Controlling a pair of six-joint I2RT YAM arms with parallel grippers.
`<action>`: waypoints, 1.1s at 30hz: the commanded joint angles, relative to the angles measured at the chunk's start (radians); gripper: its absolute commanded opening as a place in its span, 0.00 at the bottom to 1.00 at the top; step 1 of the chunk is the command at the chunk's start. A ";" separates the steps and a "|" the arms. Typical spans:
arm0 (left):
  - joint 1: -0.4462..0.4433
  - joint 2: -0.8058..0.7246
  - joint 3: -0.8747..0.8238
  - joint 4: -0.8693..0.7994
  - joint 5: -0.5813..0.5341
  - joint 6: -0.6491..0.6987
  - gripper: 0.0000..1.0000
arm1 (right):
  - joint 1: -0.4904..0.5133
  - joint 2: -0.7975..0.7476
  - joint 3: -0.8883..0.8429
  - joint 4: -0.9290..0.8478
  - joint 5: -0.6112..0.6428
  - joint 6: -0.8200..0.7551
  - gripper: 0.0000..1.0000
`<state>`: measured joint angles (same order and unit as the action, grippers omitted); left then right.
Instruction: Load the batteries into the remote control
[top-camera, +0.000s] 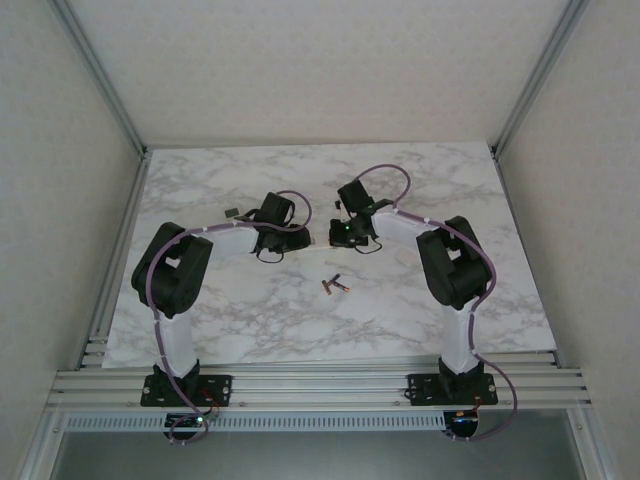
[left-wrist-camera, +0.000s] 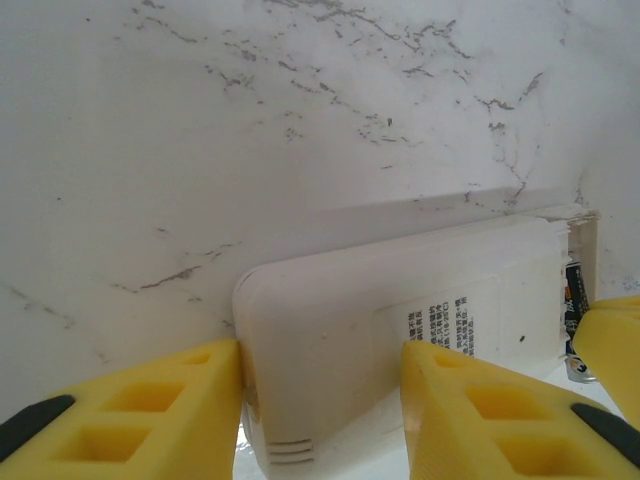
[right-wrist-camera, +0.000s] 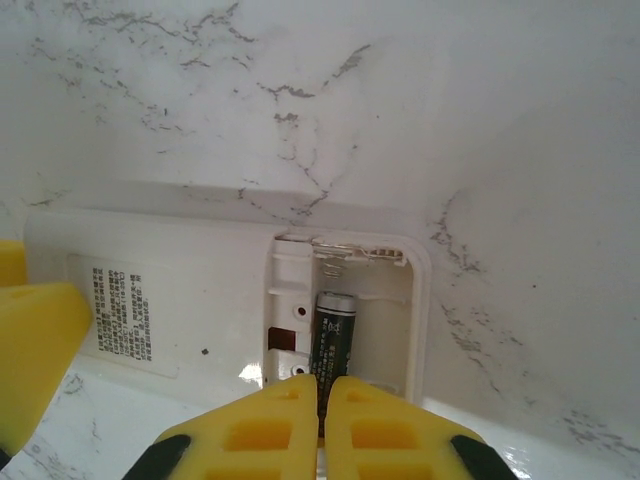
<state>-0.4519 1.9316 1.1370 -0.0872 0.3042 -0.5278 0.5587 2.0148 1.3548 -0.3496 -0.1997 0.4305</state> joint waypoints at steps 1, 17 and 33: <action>0.007 0.013 -0.010 0.018 0.006 0.000 0.42 | 0.002 -0.024 -0.045 0.200 0.016 0.007 0.07; 0.009 0.006 -0.011 0.018 0.009 -0.003 0.41 | 0.002 0.078 -0.050 0.234 -0.012 0.021 0.10; 0.009 0.013 -0.004 0.015 0.007 0.002 0.41 | -0.013 -0.070 -0.021 0.135 0.038 0.011 0.33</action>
<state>-0.4480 1.9316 1.1370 -0.0834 0.3080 -0.5282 0.5495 2.0014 1.3052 -0.2054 -0.1993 0.4561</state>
